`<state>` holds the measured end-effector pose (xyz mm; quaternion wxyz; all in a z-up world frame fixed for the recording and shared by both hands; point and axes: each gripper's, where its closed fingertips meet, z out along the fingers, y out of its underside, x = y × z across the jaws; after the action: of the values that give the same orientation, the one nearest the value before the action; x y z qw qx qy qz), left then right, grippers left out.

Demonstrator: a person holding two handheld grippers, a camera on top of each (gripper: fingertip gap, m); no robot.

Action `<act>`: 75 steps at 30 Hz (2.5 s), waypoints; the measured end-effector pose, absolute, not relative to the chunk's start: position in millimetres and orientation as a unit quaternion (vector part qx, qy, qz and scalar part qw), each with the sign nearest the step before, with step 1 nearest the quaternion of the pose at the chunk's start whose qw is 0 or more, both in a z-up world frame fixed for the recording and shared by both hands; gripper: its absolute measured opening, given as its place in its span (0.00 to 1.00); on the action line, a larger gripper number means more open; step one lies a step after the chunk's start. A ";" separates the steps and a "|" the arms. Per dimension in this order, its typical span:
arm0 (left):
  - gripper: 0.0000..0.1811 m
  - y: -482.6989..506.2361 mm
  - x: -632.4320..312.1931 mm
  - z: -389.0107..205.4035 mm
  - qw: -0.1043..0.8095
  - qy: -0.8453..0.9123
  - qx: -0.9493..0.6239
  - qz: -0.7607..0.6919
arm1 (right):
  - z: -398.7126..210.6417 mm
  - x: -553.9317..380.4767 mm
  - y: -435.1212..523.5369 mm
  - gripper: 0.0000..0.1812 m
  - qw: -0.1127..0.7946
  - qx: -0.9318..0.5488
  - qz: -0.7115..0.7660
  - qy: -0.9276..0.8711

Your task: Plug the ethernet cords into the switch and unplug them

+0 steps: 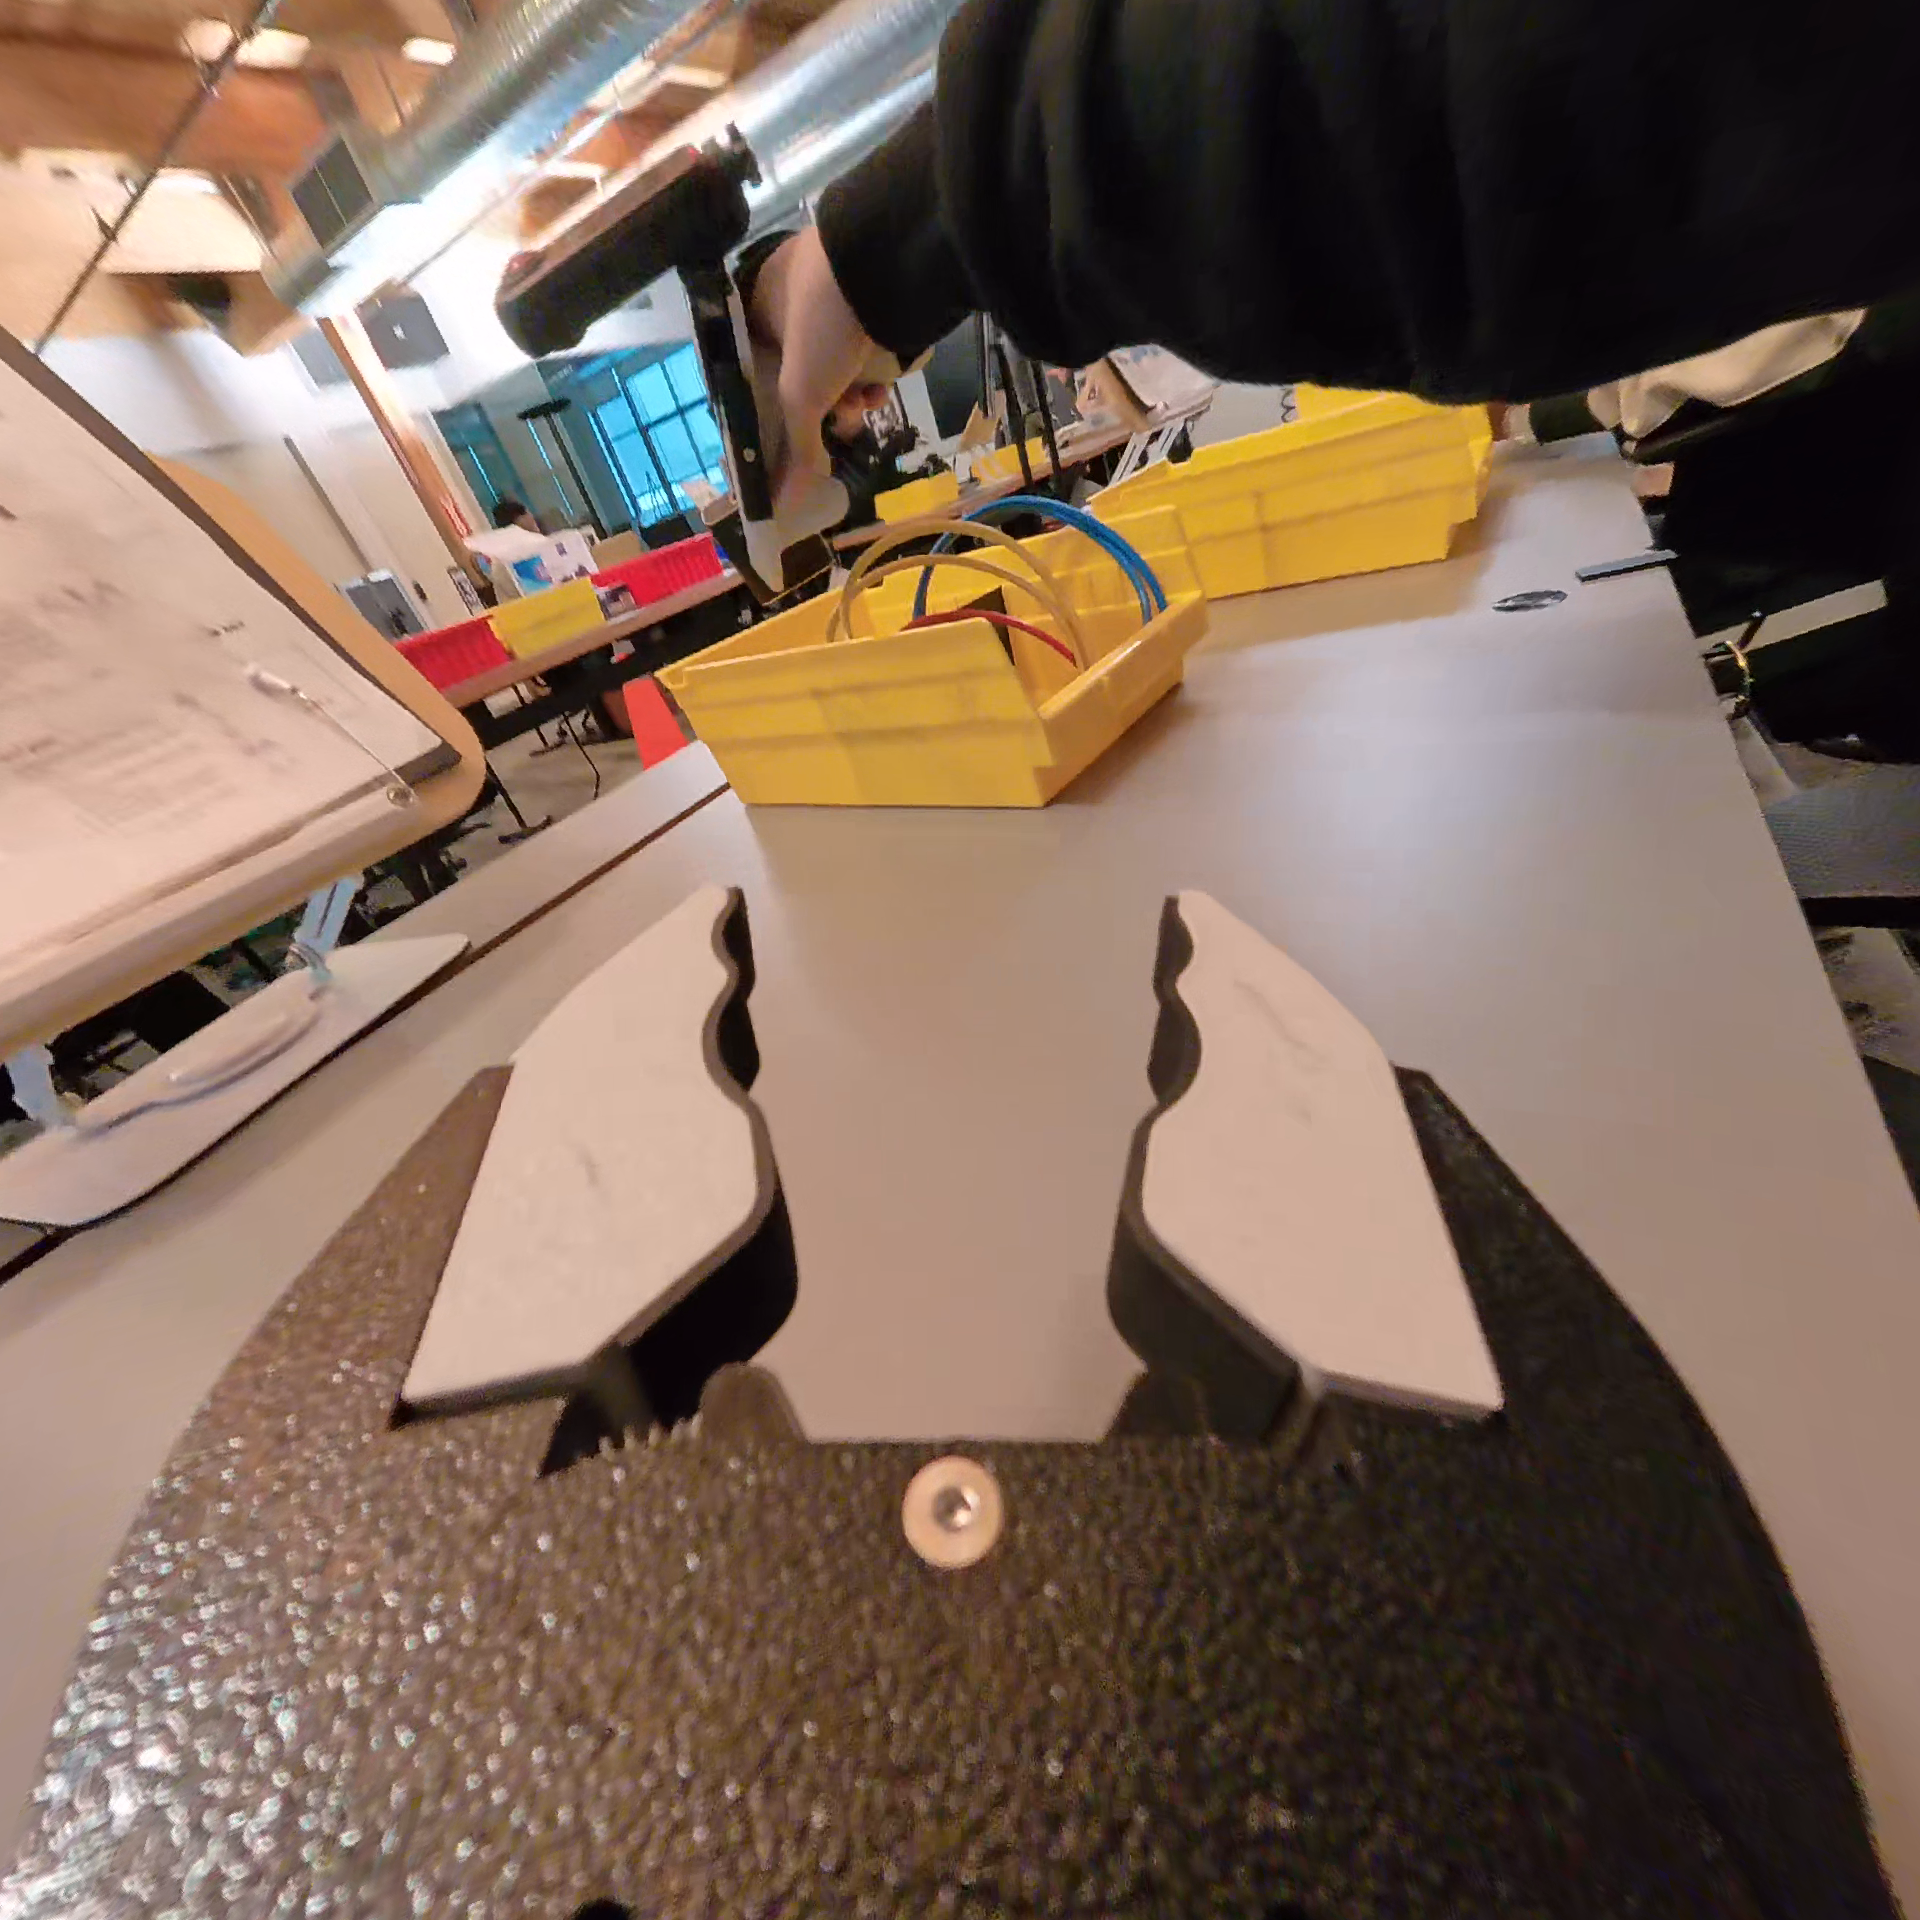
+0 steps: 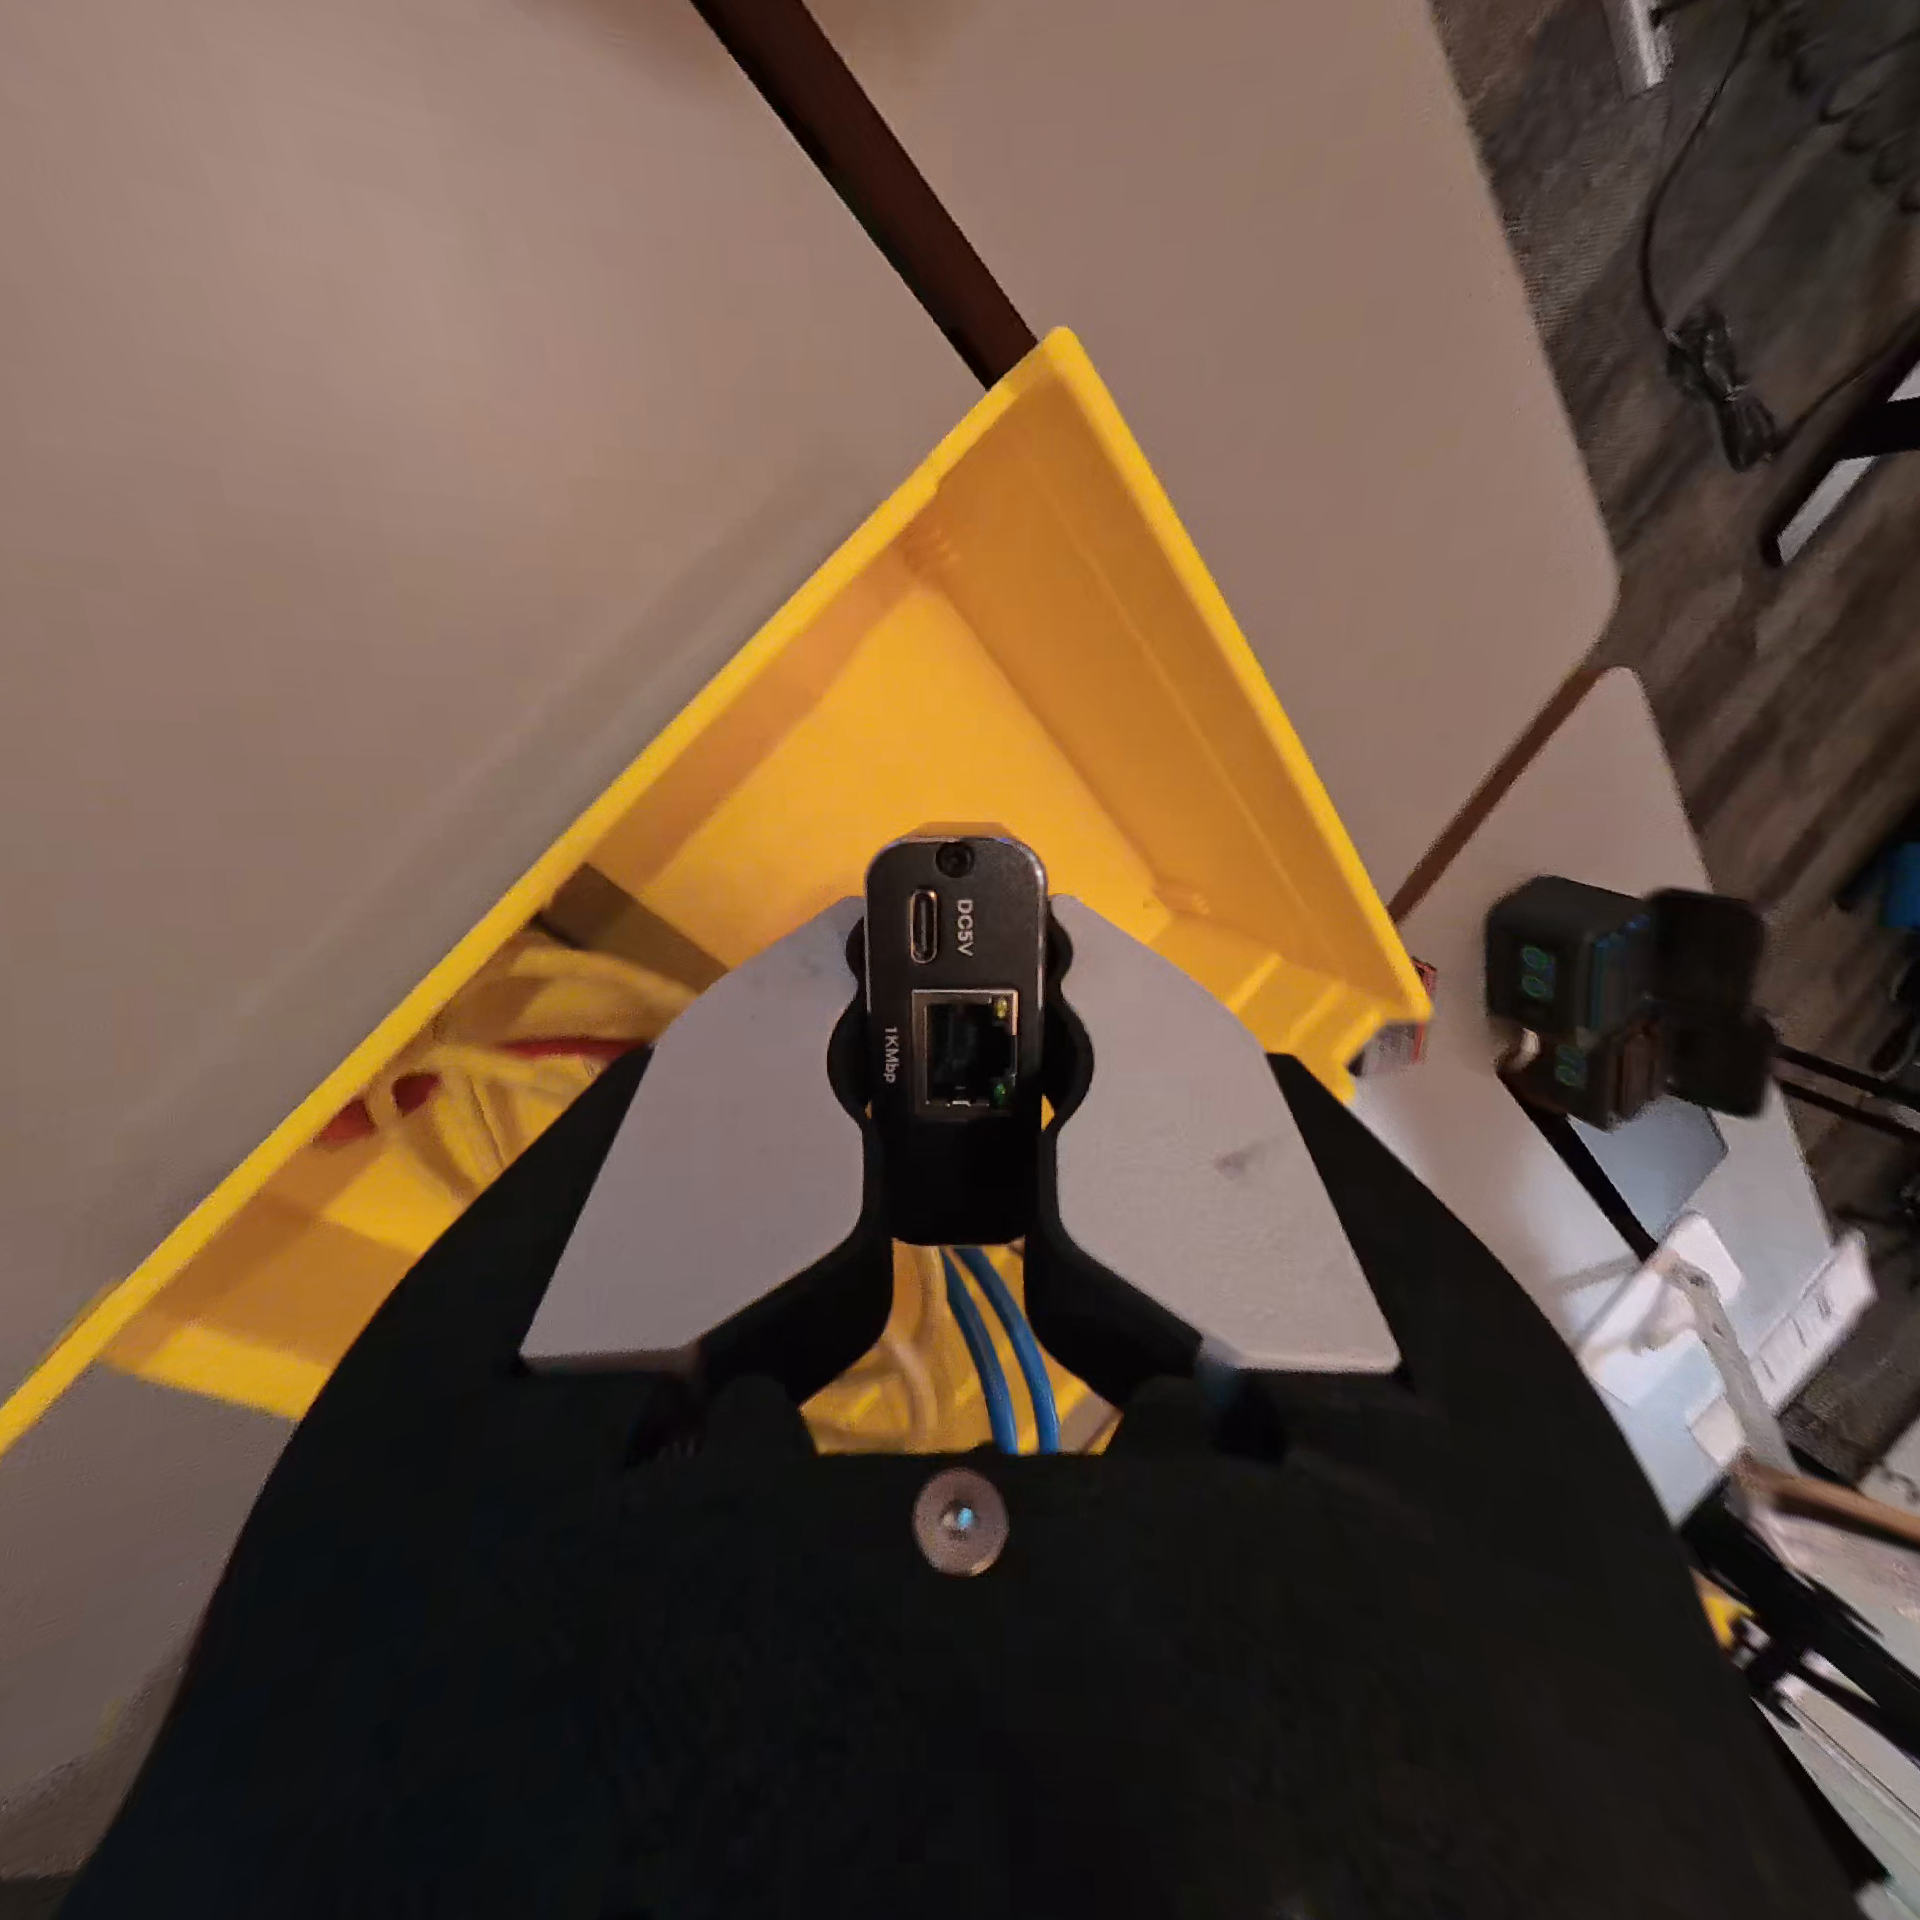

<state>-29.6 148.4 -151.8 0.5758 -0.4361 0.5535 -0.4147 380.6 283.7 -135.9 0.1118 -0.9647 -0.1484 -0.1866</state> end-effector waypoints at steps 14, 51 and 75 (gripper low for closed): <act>0.40 150.5 14.4 -194.7 0.465 0.623 -0.525 -0.345 | -126.6 375.8 260.3 0.31 0.226 -0.947 -0.155 -0.167; 0.02 255.6 9.3 -180.6 0.419 0.454 -0.728 -0.298 | -72.8 162.5 108.7 0.48 0.608 -0.787 0.092 -0.045; 0.02 250.0 -149.5 -175.6 0.524 0.341 -0.724 -0.290 | -193.9 -160.2 487.1 0.47 0.208 -0.946 0.245 -0.045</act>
<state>-149.5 250.0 -175.6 0.5244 -0.7243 0.3412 -0.2897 -160.2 487.1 -193.9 0.2081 -0.9458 -0.0451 0.2453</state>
